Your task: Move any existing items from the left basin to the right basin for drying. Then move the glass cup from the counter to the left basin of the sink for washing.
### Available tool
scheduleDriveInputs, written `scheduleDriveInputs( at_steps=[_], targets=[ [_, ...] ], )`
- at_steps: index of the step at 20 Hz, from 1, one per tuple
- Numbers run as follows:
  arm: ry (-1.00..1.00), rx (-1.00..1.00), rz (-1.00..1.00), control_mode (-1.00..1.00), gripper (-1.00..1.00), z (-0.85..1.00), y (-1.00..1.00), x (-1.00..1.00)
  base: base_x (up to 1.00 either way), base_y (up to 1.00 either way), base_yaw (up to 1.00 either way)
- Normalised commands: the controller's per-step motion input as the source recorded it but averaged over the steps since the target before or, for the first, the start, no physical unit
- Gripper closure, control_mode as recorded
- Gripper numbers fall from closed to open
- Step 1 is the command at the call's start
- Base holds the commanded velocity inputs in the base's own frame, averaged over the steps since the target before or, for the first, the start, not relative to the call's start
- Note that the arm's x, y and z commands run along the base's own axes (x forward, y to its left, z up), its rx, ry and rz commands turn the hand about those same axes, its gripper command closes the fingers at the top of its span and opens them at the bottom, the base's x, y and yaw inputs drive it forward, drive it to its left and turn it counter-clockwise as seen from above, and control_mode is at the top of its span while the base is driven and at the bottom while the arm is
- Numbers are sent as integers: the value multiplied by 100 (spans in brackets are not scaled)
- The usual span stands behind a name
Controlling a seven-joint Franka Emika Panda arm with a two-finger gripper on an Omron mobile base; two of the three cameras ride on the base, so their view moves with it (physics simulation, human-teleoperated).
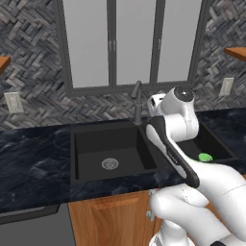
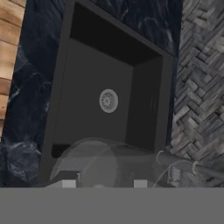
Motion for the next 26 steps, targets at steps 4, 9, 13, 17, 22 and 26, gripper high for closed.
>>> scheduleDriveInputs(
  at_steps=[4, 9, 13, 17, 22, 26],
  targets=[
    [1, -6, 5, -100, 100, 0, 100, 0, 0, 0, 0],
    [8, -10, 0, -100, 100, -1, 100, 7, 0, 0, 0],
    [13, -7, 0, -100, 100, -17, 65, 44, 0, 0, 0],
    [18, 0, 3, -100, 100, -21, 12, 63, 0, 0, 0],
    [16, 0, 18, -100, 100, -24, 0, 51, 0, 0, 0],
    [10, 0, 28, -100, 100, -44, 0, 35, 0, 0, 0]
  ],
)
